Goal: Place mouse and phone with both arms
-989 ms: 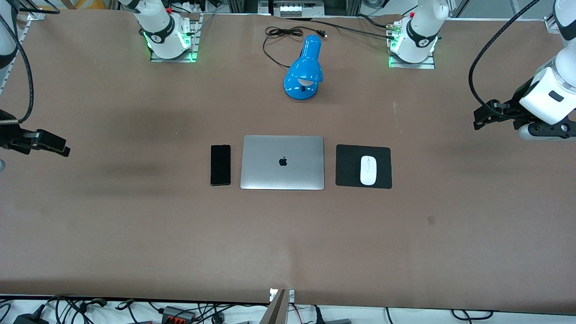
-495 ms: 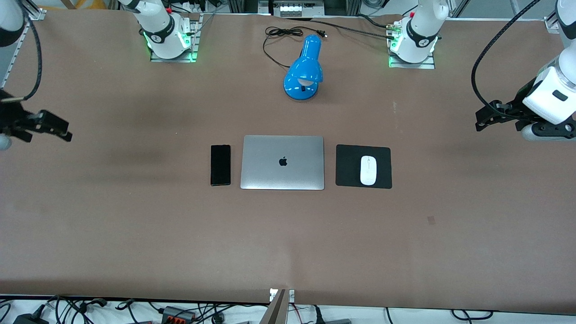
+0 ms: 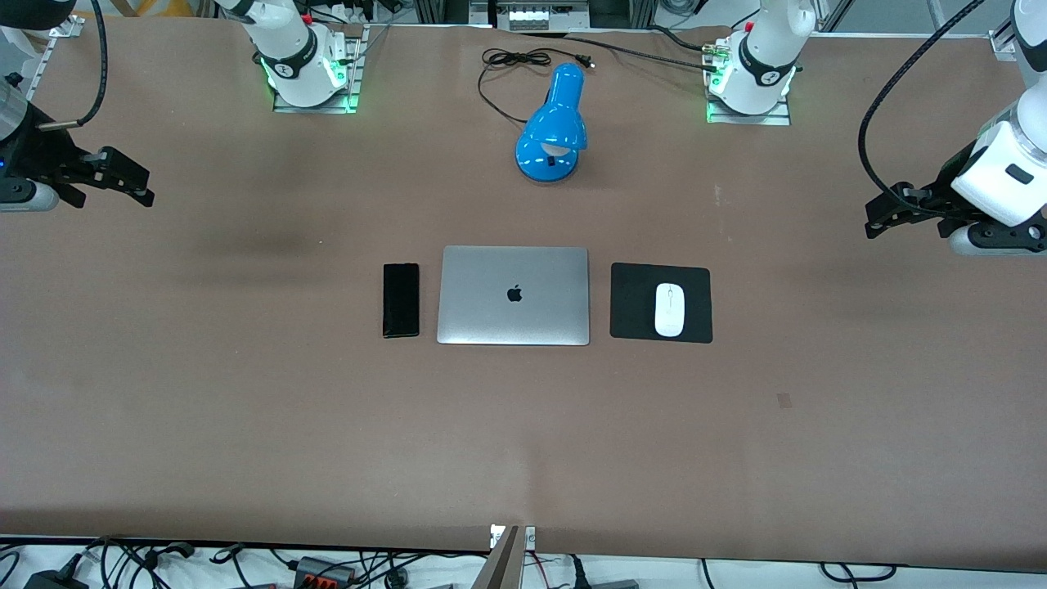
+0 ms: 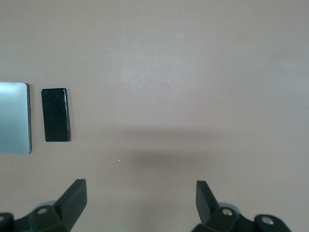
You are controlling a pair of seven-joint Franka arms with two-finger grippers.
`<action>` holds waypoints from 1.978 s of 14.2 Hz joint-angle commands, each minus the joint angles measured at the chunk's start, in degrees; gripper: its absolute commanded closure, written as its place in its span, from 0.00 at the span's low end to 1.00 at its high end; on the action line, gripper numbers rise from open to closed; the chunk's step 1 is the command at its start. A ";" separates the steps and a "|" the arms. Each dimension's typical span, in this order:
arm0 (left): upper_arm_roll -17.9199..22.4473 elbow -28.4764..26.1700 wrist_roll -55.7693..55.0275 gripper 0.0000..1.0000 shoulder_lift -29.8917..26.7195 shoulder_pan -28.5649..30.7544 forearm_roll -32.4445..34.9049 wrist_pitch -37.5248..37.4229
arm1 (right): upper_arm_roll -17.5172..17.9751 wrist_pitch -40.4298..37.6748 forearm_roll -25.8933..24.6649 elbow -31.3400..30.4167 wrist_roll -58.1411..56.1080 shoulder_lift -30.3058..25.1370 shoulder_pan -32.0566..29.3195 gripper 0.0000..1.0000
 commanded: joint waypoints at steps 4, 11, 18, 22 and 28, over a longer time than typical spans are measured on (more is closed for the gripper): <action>-0.28 1.39 1.34 0.00 0.68 0.38 -0.67 -0.87 | 0.52 1.23 -0.15 -0.46 -0.75 -0.70 -0.68 0.00; -0.02 1.39 1.34 0.00 0.51 0.56 -0.40 -0.95 | 0.34 0.97 -0.06 -0.72 -0.66 -0.79 -0.24 0.00; -0.46 1.39 1.25 0.00 0.60 0.47 -0.49 -0.95 | 0.25 0.35 0.20 -0.89 3.38 -1.84 -0.51 0.00; -0.46 1.31 1.34 0.00 0.51 0.47 -0.58 -1.39 | 0.25 -1.23 0.11 -0.89 1.28 -1.58 -0.42 0.00; -0.55 1.22 1.25 0.00 0.60 0.29 -0.40 -1.30 | 0.34 -1.58 0.11 -0.81 0.74 -2.02 -0.42 0.00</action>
